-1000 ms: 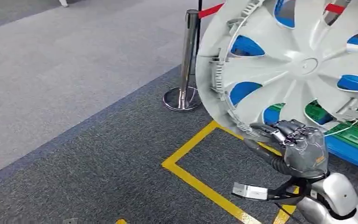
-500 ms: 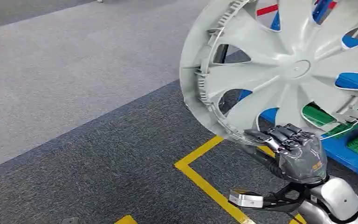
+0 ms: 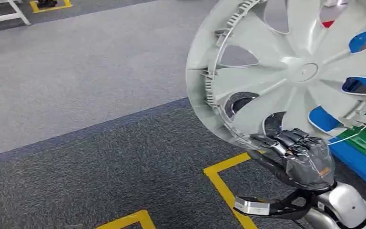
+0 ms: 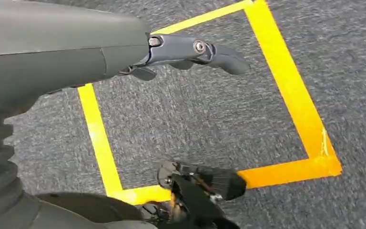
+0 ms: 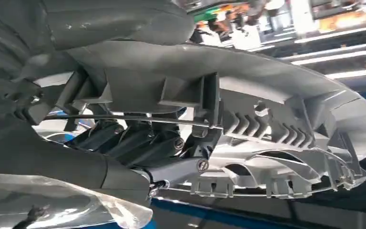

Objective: Take the parts from the cabinet and place them on the table.

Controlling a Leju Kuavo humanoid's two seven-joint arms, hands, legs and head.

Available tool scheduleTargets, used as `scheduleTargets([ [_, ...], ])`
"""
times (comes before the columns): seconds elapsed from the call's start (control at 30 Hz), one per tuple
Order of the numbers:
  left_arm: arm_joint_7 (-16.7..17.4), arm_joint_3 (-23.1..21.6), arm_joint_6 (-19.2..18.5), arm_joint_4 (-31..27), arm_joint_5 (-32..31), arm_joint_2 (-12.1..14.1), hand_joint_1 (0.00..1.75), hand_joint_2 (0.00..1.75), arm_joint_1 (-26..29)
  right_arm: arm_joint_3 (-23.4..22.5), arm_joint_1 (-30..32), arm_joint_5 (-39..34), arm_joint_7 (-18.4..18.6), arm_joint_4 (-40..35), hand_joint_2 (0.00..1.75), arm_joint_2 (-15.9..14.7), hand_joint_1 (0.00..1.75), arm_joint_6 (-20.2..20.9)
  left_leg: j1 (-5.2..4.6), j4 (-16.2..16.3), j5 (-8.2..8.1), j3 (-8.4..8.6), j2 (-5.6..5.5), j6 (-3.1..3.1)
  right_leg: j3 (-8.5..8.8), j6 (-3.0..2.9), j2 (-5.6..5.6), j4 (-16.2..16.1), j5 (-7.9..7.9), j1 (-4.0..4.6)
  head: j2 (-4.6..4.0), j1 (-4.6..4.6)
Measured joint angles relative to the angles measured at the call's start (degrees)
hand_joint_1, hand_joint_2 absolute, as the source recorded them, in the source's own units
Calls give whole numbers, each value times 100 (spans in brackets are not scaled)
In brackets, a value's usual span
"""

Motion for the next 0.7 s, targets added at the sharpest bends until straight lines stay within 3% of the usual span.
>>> scheduleTargets([
  [0.1, 4, -2, 28, 0, -4, 20, 0, 175, 52, 0, 1, 15, 2, -2, 175, -13, 175, 0, -27, -57, 27, -22, -181, 78, 62, 92, -178, -57, -8, -3, 0, 2],
  [0.13, 24, -7, 46, 0, -11, 20, 0, 175, 62, -4, 17, 28, 4, -26, 175, -37, 175, -2, 40, -159, 81, 61, -240, 128, 18, 125, -78, -33, -81, -43, 0, 9],
  [0.17, 64, -11, 61, 0, -46, 20, 0, 175, 58, -9, 31, 22, 22, -37, 175, -50, 175, -20, 38, -182, 96, 75, -299, 168, -30, 116, 272, 134, -193, -41, -2, 13],
  [0.2, 118, -20, 66, 0, -70, 26, 0, 175, 41, -35, 62, 7, 33, -64, 175, -88, 175, -39, 42, -180, 100, 67, -367, 189, -224, 107, 462, 530, -395, -32, -2, 35],
  [0.27, 270, -74, 70, 0, -140, 26, 0, 175, 33, -107, 143, -9, 33, -96, 175, -151, 175, -55, 42, -175, 90, 71, -522, 212, -697, 126, 600, 1423, -733, -29, -2, 44],
  [0.3, 332, -94, 31, 0, -164, 28, 0, 175, 34, -129, 166, -17, 22, -96, 175, -160, 175, -57, 42, -165, 89, 71, -605, 212, -878, 139, 616, 1694, -756, -25, -2, 55],
  [0.33, 402, -100, -11, 0, -181, 33, 0, 175, 36, -153, 183, -28, 20, -98, 175, -166, 175, -59, 46, -154, 86, 78, -693, 211, -915, 150, 614, 1661, -624, -32, 0, 48],
  [0.37, 477, -103, -26, 0, -210, 41, 0, 175, 42, -171, 192, -46, 20, -105, 175, -166, 175, -61, 55, -143, 77, 84, -780, 208, -827, 161, 618, 1380, -379, -49, 0, 52],
  [0.4, 549, -109, -44, 0, -254, 50, 0, 175, 52, -195, 200, -52, 15, -111, 175, -166, 175, -61, 69, -112, 56, 91, -868, 180, -627, 172, 641, 901, -79, -71, 0, 46],
  [0.43, 607, -122, -55, 0, -286, 72, 0, 175, 61, -212, 207, -61, 2, -111, 175, -166, 175, -63, 87, -67, 26, 92, -949, 150, -407, 192, 771, 407, 178, -104, 0, 52],
  [0.47, 654, -136, -72, 0, -302, 120, 0, 175, 76, -243, 232, -63, 0, -109, 175, -166, 175, -70, 84, -16, -11, 58, -1021, 104, -279, 210, 1090, 195, 107, -144, 0, 50],
  [0.5, 737, -142, -79, 2, -326, 151, 0, 175, 67, -276, 287, -63, -7, -133, 175, -168, 175, -105, 83, 98, -40, -6, -1104, 65, -194, 193, 1158, 86, 76, -152, 0, 46],
  [0.6, 1018, -153, -164, 2, -428, 268, 0, 175, 162, -336, 356, -85, -28, -166, 175, -173, 175, -168, 131, 34, 15, -40, -1297, -13, -186, 98, 952, 118, 83, -87, 0, 61],
  [0.63, 1071, -164, -175, 2, -455, 330, 0, 175, 183, -361, 365, -92, -28, -184, 175, -175, 175, -170, 136, 71, -22, -61, -1289, -32, -159, 51, 864, 85, 101, -131, 0, 59],
  [0.67, 1108, -184, -193, 4, -472, 323, 0, 175, 205, -385, 382, -96, -28, -199, 175, -175, 175, -173, 89, 190, -103, -97, -939, -65, -130, 8, 799, 78, 87, -113, 0, 33],
  [0.7, 1216, -203, -234, 4, -485, 350, 0, 175, 203, -413, 399, -125, -24, -225, 175, -175, 175, -186, 99, 501, -281, -243, -693, -105, -112, -31, 701, 75, 69, -93, 0, -11],
])
